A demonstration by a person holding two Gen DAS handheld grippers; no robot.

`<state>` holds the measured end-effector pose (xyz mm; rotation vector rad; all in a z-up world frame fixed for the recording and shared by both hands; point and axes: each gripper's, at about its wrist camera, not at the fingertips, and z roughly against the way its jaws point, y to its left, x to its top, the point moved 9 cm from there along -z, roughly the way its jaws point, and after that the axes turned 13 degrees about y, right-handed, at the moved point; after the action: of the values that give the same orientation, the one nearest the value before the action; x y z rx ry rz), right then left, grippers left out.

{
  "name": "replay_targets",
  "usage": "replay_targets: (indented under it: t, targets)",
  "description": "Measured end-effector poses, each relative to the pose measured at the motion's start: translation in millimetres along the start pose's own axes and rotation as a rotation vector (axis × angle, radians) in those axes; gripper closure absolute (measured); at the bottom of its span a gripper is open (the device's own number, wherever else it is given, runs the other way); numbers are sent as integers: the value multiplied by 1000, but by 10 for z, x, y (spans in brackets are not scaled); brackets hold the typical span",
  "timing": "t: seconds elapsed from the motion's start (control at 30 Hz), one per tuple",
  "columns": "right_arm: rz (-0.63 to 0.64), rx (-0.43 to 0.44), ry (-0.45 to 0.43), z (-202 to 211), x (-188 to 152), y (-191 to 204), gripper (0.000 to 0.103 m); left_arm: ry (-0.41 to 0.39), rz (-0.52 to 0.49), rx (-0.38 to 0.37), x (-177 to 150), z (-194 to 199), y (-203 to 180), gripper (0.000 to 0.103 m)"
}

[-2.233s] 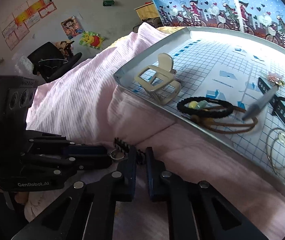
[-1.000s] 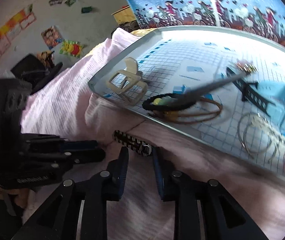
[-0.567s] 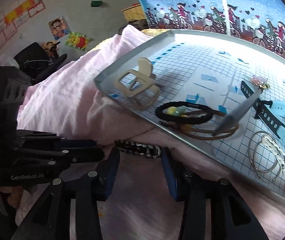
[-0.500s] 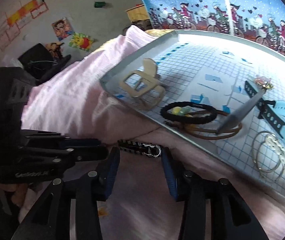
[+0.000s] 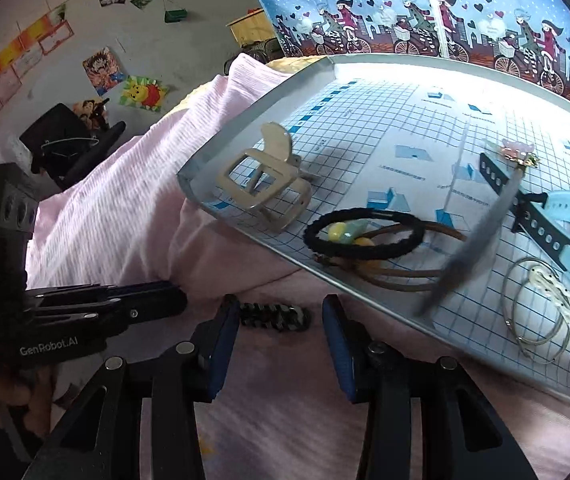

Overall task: Organize jewelry
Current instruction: 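Lift and carry the barrette to the tray with right tool while left tool carries the ring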

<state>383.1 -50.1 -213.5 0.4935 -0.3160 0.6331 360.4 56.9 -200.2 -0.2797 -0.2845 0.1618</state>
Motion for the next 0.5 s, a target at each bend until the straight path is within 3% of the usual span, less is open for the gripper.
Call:
replay_targets:
  t: [0.1, 0.17, 0.5]
  targets:
    - [29, -26, 3, -24, -19, 41, 67, 6, -4, 1, -4, -2, 2, 86]
    - [38, -23, 6, -28, -45, 58, 79, 10, -8, 2, 3, -19, -9, 86]
    - [46, -45, 11, 88, -284, 143, 88, 29, -14, -16, 23, -68, -22, 86]
